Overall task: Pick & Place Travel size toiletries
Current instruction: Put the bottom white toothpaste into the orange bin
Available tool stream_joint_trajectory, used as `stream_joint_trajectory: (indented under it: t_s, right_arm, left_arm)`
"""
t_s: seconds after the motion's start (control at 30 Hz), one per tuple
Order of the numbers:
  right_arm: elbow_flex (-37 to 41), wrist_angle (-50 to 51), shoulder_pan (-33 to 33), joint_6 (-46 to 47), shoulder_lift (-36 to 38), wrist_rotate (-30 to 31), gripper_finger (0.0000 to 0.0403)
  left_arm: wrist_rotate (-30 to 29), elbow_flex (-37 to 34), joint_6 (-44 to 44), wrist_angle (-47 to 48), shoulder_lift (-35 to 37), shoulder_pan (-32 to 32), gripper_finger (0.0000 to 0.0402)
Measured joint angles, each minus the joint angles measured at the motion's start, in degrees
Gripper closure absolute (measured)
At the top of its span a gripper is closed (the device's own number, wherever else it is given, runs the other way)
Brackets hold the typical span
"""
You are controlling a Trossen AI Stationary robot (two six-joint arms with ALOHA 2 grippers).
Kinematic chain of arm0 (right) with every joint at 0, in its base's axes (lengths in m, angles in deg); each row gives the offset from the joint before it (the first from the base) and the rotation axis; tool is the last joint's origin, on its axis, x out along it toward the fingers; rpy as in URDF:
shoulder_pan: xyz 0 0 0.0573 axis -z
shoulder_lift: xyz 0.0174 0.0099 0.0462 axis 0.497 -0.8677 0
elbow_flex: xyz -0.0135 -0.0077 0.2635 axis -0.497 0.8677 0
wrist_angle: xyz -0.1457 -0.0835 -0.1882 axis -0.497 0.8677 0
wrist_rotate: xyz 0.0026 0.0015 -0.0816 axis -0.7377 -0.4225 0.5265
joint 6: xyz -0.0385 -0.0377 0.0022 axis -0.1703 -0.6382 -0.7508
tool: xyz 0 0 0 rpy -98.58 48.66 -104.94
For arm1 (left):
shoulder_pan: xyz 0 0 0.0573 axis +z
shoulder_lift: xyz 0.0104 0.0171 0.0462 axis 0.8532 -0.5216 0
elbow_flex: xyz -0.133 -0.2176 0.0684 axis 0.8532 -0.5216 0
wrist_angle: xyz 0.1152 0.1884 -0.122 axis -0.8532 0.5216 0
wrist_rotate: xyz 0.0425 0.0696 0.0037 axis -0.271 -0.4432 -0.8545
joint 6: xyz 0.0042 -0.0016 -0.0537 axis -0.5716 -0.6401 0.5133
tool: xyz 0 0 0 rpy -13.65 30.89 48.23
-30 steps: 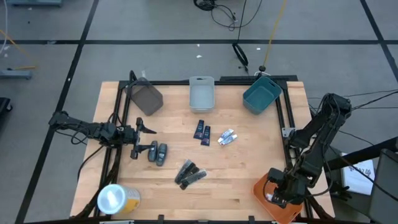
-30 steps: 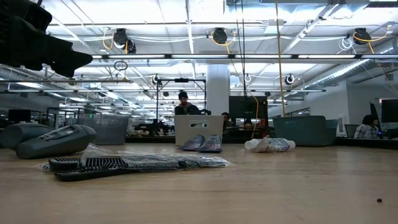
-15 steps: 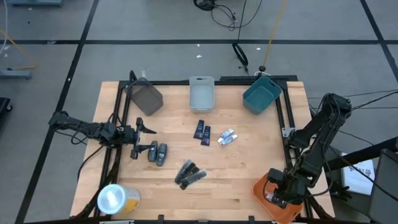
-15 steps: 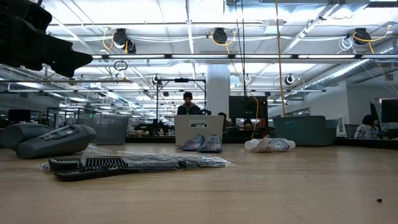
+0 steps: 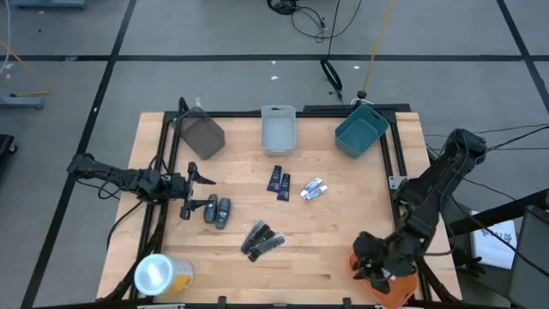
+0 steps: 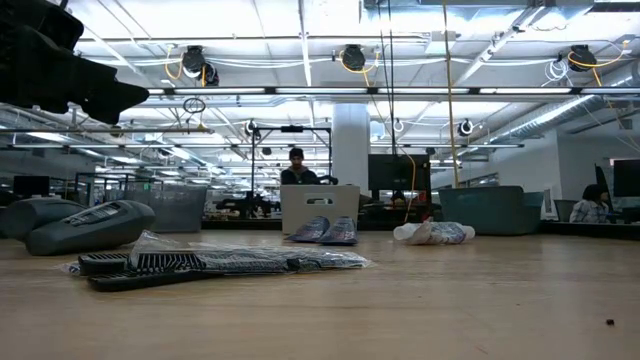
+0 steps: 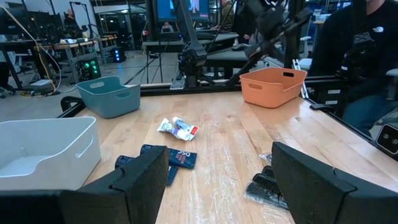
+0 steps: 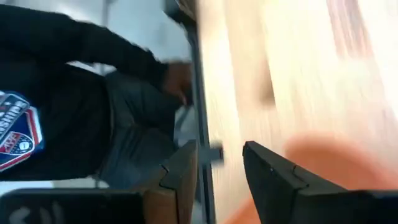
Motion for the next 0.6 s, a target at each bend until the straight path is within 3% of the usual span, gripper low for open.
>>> stream_joint_trajectory:
  t_s: [0.2, 0.47, 0.6]
  right_arm:
    - [0.0, -6.13, 5.35, -25.91, 0.16, 6.56, 0.0283]
    - [0.0, -7.8, 13.34, -51.04, 0.16, 30.49, 0.0282]
    - [0.0, -9.64, 18.44, -60.27, 0.16, 39.04, 0.0282]
  left_arm:
    - [0.01, -0.01, 0.0, 0.0, 0.0, 0.0, 0.0119]
    - [0.0, -0.01, 0.0, 0.0, 0.0, 0.0, 0.0119]
    - [0.0, -0.01, 0.0, 0.0, 0.0, 0.0, 0.0119]
